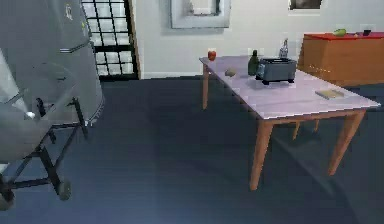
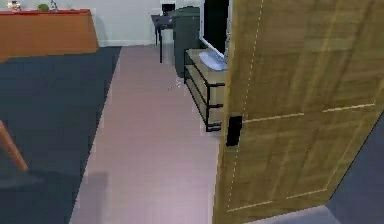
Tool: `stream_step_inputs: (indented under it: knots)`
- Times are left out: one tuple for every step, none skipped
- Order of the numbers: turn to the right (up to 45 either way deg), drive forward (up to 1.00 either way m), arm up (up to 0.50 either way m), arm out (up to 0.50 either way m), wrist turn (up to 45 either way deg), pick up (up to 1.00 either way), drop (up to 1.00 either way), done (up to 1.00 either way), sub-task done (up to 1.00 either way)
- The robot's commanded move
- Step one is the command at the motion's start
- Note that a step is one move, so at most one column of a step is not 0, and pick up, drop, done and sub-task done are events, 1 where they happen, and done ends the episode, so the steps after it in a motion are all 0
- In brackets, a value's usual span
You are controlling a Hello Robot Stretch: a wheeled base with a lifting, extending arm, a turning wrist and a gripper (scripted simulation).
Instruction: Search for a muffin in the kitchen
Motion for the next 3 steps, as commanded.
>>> stream_step_inputs:
  knots:
    - [45.0, 0.0, 0.0, 0.0, 0.0, 0.0, 0.0, 0.0, 0.0]
    - [6.0, 0.0, 0.0, 0.0, 0.0, 0.0, 0.0, 0.0, 0.0]
    - [0.0, 1.0, 0.0, 0.0, 0.0, 0.0, 0.0, 0.0, 0.0]
